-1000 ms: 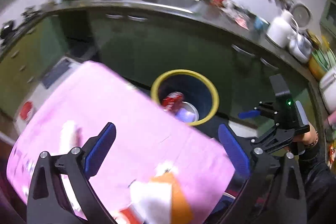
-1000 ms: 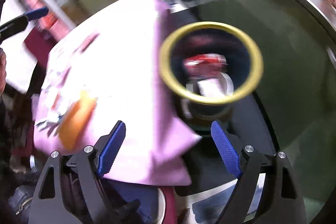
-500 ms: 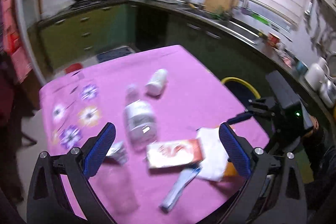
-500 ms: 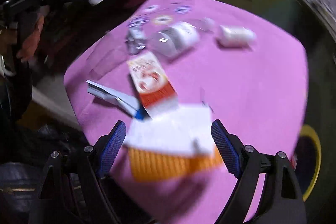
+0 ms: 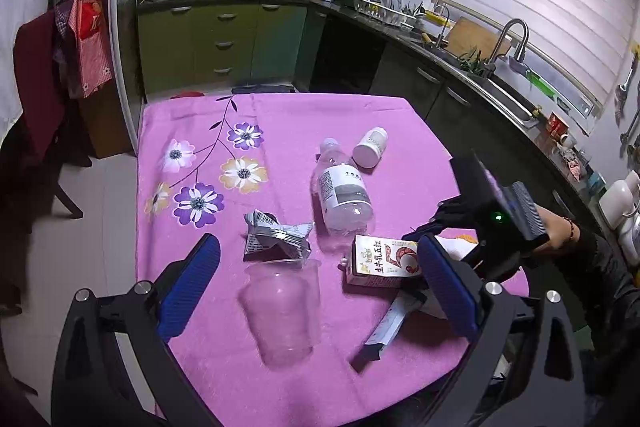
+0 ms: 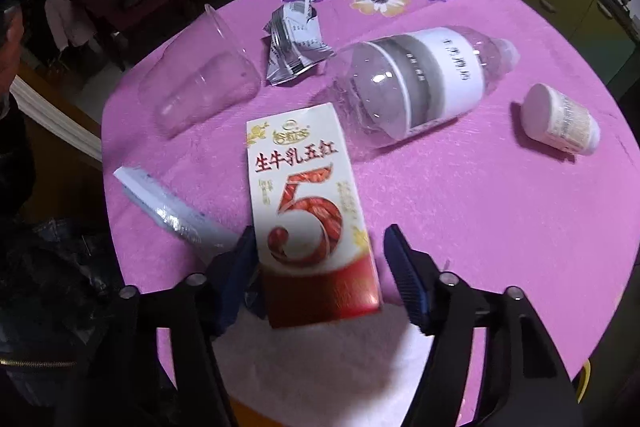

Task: Collect trash
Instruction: 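Grasp the red-and-white milk carton with the right gripper, then carry the milk carton over the bin and open the right gripper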

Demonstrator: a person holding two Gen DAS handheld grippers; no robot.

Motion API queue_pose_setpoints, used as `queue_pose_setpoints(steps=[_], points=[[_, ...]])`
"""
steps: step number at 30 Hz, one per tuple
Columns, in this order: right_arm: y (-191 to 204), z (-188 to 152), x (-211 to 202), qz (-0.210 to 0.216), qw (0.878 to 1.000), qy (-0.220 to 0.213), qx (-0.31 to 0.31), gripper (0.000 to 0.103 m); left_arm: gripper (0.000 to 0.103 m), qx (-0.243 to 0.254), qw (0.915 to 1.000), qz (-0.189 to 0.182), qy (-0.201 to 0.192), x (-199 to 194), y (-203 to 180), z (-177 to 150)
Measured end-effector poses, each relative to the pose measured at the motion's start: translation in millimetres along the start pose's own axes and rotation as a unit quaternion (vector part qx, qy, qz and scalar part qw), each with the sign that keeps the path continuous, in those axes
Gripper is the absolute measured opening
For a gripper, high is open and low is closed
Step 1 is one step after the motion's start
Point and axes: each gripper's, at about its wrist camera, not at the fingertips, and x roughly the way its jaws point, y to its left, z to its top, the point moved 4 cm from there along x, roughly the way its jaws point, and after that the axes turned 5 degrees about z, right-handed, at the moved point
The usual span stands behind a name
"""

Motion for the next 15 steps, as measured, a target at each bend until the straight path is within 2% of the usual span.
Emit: queue_pose_setpoints(steps=[4, 8, 15], points=[[0.1, 4.7, 10.9, 0.011, 1.0, 0.008, -0.002, 0.055, 0.094, 0.002, 1.0, -0.002, 0.004, 3.6, -1.4, -0.6], [1.2, 1.8, 4.5, 0.019, 1.0, -0.01, 0.0, 0.055, 0.094, 0.002, 1.0, -0.004, 0.009, 7.8, -3.4, -2.8], [4.6, -22.1, -54.3, 0.022, 0.996, -0.08, 0.031, 0.054, 0.094, 0.008, 0.9998, -0.006, 0.016, 16.1, -10.4, -3.1]])
